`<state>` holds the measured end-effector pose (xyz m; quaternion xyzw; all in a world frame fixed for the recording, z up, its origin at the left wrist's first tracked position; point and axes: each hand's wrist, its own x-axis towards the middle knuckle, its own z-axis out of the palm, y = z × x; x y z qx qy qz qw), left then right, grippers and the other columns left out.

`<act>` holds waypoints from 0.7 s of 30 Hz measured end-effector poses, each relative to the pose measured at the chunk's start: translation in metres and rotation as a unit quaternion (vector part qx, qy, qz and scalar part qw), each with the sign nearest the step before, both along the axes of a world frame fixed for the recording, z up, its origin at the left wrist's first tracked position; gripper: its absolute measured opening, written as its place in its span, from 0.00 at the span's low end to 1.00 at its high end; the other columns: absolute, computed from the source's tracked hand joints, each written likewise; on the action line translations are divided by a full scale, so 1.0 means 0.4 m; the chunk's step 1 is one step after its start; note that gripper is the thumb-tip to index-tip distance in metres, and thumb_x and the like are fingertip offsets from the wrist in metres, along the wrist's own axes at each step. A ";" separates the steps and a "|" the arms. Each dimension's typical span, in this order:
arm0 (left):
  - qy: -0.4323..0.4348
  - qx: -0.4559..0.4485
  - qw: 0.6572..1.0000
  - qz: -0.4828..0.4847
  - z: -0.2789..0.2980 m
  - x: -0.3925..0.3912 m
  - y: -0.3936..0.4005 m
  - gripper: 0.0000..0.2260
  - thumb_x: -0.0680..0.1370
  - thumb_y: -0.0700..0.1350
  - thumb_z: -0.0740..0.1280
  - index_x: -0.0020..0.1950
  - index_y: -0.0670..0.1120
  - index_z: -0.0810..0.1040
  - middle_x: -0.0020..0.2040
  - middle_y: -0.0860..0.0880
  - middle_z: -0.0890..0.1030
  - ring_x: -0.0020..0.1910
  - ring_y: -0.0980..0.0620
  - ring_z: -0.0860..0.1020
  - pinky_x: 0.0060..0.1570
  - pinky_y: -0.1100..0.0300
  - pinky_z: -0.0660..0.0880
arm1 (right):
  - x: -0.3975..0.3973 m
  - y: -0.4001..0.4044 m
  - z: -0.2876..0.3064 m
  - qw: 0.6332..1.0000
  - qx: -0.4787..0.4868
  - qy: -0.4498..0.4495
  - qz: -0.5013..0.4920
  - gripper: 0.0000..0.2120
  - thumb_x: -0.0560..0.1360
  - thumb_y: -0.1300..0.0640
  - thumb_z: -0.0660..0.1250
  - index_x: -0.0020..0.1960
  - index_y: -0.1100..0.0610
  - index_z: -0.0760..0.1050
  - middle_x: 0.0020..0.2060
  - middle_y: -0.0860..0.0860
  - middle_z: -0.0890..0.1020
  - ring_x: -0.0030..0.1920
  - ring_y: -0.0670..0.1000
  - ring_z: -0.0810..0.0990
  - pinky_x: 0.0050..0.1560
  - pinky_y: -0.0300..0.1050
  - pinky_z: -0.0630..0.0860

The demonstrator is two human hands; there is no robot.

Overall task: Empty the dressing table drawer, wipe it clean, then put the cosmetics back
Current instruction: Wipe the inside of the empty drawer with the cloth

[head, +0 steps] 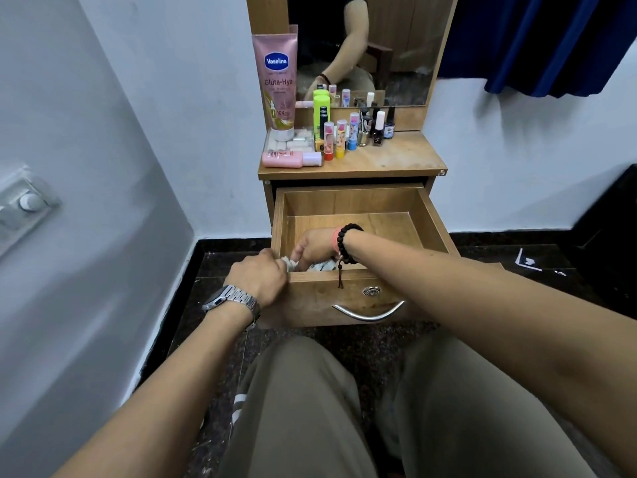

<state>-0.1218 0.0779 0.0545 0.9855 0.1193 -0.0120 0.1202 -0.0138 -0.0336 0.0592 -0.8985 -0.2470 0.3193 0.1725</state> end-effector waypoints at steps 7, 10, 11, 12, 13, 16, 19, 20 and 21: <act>-0.011 -0.005 1.000 -0.007 -0.007 0.002 0.006 0.14 0.79 0.48 0.52 0.56 0.44 0.74 0.55 0.38 0.79 0.53 0.37 0.77 0.48 0.52 0.69 | 0.098 -0.034 0.053 0.965 0.133 -0.201 -0.103 0.13 0.77 0.63 0.60 0.58 0.54 0.78 0.56 0.54 0.81 0.48 0.51 0.79 0.43 0.37 0.73; -0.015 -0.006 1.000 -0.007 -0.011 0.004 0.008 0.14 0.79 0.48 0.52 0.56 0.44 0.73 0.55 0.37 0.79 0.52 0.36 0.77 0.47 0.52 0.69 | 0.086 -0.060 0.041 0.987 0.005 -0.155 0.035 0.17 0.75 0.66 0.58 0.53 0.51 0.81 0.53 0.52 0.82 0.34 0.47 0.74 0.32 0.36 0.73; -0.018 -0.004 1.000 -0.006 -0.013 0.004 0.009 0.14 0.79 0.48 0.52 0.55 0.44 0.73 0.54 0.37 0.79 0.52 0.36 0.77 0.47 0.52 0.69 | 0.085 -0.065 0.032 0.988 -0.017 -0.145 0.050 0.16 0.76 0.65 0.59 0.55 0.51 0.80 0.55 0.53 0.81 0.36 0.48 0.75 0.36 0.40 0.75; -0.020 -0.003 1.000 -0.005 -0.015 0.004 0.009 0.14 0.79 0.48 0.52 0.55 0.44 0.73 0.54 0.37 0.79 0.52 0.36 0.77 0.46 0.52 0.69 | 0.081 -0.068 0.019 0.986 -0.036 -0.149 0.064 0.14 0.76 0.63 0.62 0.59 0.51 0.77 0.59 0.53 0.79 0.42 0.50 0.77 0.42 0.43 0.75; -0.021 -0.002 1.000 -0.003 -0.015 0.003 0.008 0.14 0.79 0.48 0.52 0.55 0.44 0.73 0.54 0.37 0.80 0.51 0.36 0.77 0.46 0.52 0.69 | 0.080 -0.069 0.004 0.983 -0.052 -0.155 0.080 0.15 0.77 0.60 0.64 0.63 0.52 0.74 0.62 0.53 0.77 0.49 0.51 0.78 0.50 0.44 0.74; -0.025 -0.001 1.000 -0.007 -0.017 0.003 0.007 0.14 0.79 0.48 0.52 0.55 0.44 0.73 0.53 0.37 0.80 0.51 0.36 0.77 0.46 0.52 0.69 | 0.081 -0.061 -0.044 0.974 -0.078 -0.184 0.102 0.20 0.75 0.56 0.69 0.66 0.53 0.71 0.65 0.52 0.75 0.62 0.55 0.75 0.62 0.48 0.72; -0.023 -0.003 1.000 -0.010 -0.021 0.005 0.010 0.13 0.79 0.48 0.52 0.54 0.44 0.73 0.53 0.37 0.79 0.51 0.36 0.77 0.44 0.53 0.67 | 0.075 -0.051 -0.054 0.964 -0.074 -0.209 0.147 0.19 0.74 0.58 0.71 0.64 0.53 0.72 0.62 0.51 0.77 0.60 0.55 0.76 0.59 0.49 0.73; -0.022 -0.005 1.000 -0.009 -0.021 0.005 0.011 0.13 0.79 0.48 0.52 0.54 0.44 0.73 0.53 0.37 0.79 0.51 0.36 0.77 0.43 0.53 0.66 | 0.075 -0.056 -0.049 0.961 -0.077 -0.207 0.165 0.19 0.73 0.58 0.71 0.62 0.53 0.73 0.60 0.51 0.78 0.59 0.55 0.76 0.56 0.47 0.73; -0.021 -0.006 1.000 -0.009 -0.020 0.006 0.012 0.13 0.79 0.48 0.52 0.54 0.44 0.73 0.53 0.38 0.79 0.51 0.36 0.77 0.44 0.53 0.67 | 0.078 -0.069 -0.040 0.957 -0.087 -0.210 0.179 0.18 0.72 0.59 0.72 0.60 0.55 0.74 0.58 0.52 0.79 0.57 0.55 0.76 0.52 0.45 0.72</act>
